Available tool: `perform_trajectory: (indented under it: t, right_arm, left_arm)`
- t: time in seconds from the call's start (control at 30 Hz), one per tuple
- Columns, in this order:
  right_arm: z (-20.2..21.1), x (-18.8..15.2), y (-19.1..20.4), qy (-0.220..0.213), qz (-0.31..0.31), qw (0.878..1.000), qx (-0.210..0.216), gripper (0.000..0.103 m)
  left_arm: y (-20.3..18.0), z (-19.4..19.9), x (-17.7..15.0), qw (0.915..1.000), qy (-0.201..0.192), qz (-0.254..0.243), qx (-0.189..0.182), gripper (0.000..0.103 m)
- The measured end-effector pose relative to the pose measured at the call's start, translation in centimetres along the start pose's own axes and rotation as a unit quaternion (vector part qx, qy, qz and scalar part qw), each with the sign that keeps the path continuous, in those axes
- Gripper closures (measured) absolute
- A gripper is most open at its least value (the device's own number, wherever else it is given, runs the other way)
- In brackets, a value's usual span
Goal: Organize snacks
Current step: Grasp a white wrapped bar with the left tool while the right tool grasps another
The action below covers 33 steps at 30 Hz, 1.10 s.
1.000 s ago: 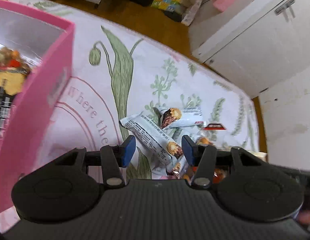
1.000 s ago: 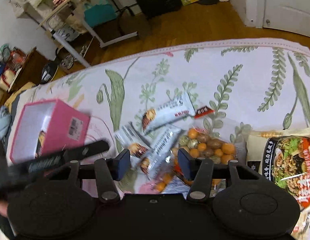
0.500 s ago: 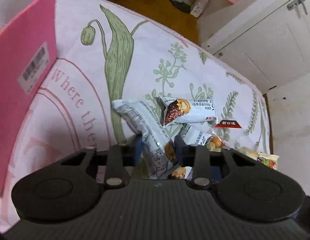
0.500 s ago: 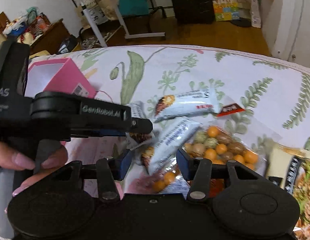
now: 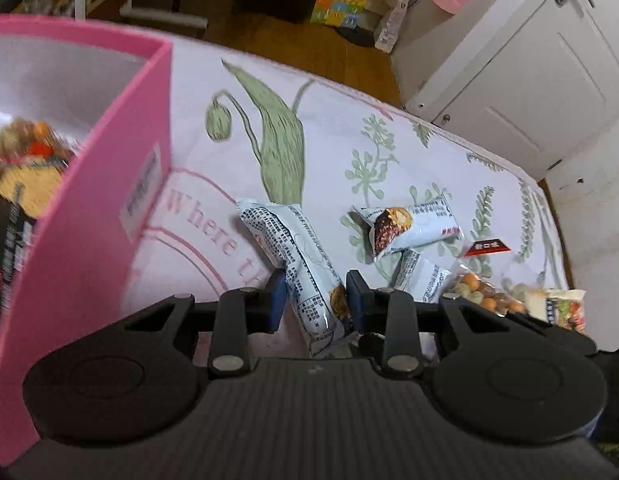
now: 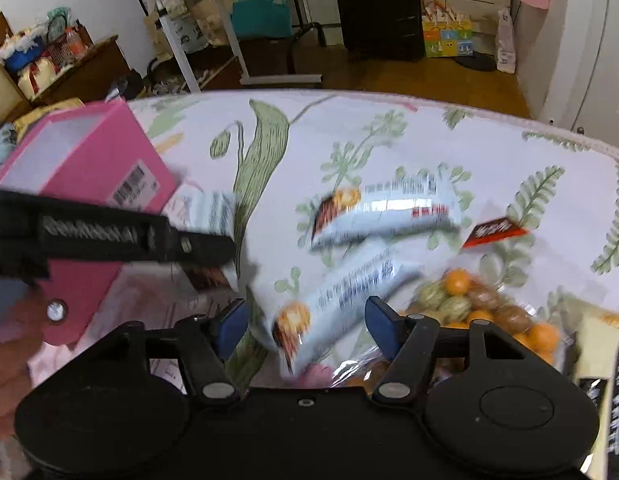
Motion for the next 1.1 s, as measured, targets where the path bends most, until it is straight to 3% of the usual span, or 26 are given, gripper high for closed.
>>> perform_trajectory:
  t: [0.13, 0.33, 0.47, 0.73, 0.77, 0.8, 0.87, 1.1]
  right_arm:
    - [-0.3, -0.5, 0.7, -0.040, -0.018, 0.999, -0.025, 0.038]
    - [0.4, -1.4, -0.6, -0.067, -0.073, 0.994, 0.046, 0.031]
    - [0.4, -1.3, -1.3, -0.070, -0.101, 0.990, 0.066, 0.031]
    - [-0.6, -0.1, -0.5, -0.066, -0.057, 0.996, 0.022, 0.028]
    - [-0.6, 0.1, -0.3, -0.063, -0.046, 0.997, 0.012, 0.031]
    - [-0.6, 0.1, -0.1, -0.062, -0.034, 0.998, -0.002, 0.043]
    - [-0.3, -0.1, 0.0, -0.063, -0.021, 0.998, -0.012, 0.052]
    - [1.9, -2.7, -0.5, -0.064, -0.073, 0.995, 0.024, 0.060]
  left_arm:
    - [-0.3, 1.3, -0.2, 0.9997, -0.012, -0.020, 0.003, 0.074]
    - [-0.4, 1.5, -0.5, 0.9998, -0.006, -0.018, -0.001, 0.074]
    - [0.2, 0.4, -0.6, 0.9999, 0.009, -0.004, 0.004, 0.074]
    - [2.2, -1.9, -0.8, 0.9992, 0.030, 0.027, 0.004, 0.073]
    - [2.2, -1.9, -0.9, 0.9993, 0.029, 0.023, 0.006, 0.074]
    - [2.1, -1.8, -1.0, 0.9993, 0.029, 0.020, 0.009, 0.076]
    - [2.0, -1.5, -1.3, 0.9993, 0.033, 0.015, 0.013, 0.078]
    - [0.9, 0.8, -3.1, 0.9989, 0.038, -0.019, 0.018, 0.078]
Point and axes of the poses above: each gripper's, at about its wrist camera, not at the fingertips, and z roughly against the way its jaws point, y to its left, x to its top, the point moved 5 cm from there along -z, roughly the way its jaws point, and after that the axes turned 13 degrees about y, right-handed, at the moved point
